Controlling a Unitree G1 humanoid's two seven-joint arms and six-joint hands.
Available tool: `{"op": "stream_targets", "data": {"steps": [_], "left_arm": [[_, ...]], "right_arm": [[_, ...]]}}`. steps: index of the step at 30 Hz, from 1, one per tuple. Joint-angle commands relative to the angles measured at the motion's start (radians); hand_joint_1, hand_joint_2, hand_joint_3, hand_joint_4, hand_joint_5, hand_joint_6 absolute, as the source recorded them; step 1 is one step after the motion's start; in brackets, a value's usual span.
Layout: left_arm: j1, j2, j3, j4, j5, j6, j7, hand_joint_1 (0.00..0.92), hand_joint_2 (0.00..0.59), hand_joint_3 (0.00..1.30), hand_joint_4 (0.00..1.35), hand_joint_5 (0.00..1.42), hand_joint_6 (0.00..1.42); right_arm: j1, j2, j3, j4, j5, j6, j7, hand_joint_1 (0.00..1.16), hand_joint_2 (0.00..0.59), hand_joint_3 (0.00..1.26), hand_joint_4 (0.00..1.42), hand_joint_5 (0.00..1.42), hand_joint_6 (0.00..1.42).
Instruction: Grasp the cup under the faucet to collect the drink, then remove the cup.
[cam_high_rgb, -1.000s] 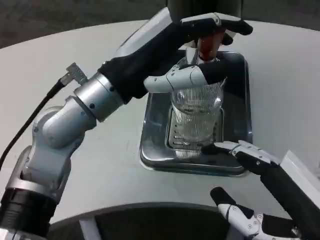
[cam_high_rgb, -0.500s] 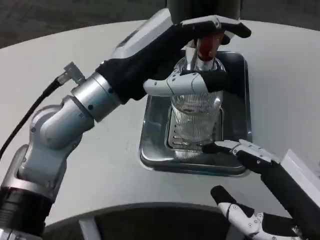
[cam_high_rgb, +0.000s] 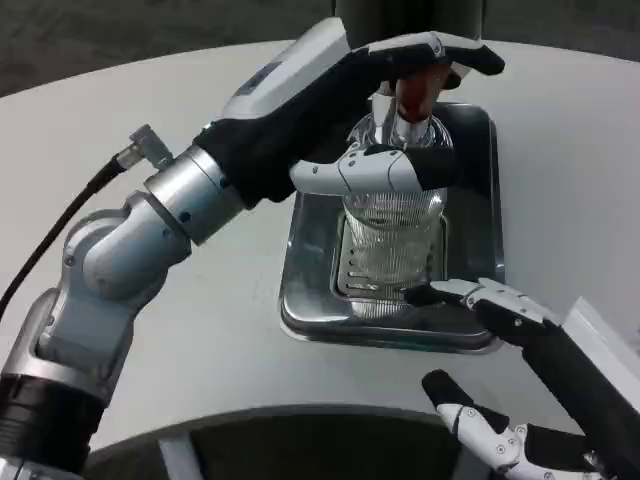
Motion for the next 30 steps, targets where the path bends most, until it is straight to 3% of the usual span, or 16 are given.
{"op": "stream_targets", "data": {"steps": [1, 25, 30], "left_arm": [[0.037, 0.019, -0.022, -0.007, 0.026, -0.011, -0.011, 0.0, 0.001, 0.31, 0.22, 0.29, 0.18], [0.043, 0.045, -0.038, 0.006, 0.034, -0.039, -0.012, 0.0, 0.001, 0.33, 0.23, 0.3, 0.18], [0.046, 0.05, -0.04, 0.007, 0.037, -0.041, -0.011, 0.0, 0.004, 0.35, 0.24, 0.31, 0.18]], "right_arm": [[0.009, 0.013, -0.002, 0.014, 0.006, 0.021, -0.017, 0.56, 0.452, 0.27, 0.18, 0.12, 0.13], [0.009, 0.023, 0.002, 0.027, 0.009, 0.035, -0.042, 0.58, 0.444, 0.26, 0.19, 0.15, 0.14], [-0.003, 0.029, 0.005, 0.04, -0.001, 0.048, -0.054, 0.64, 0.396, 0.24, 0.21, 0.18, 0.16]]}}
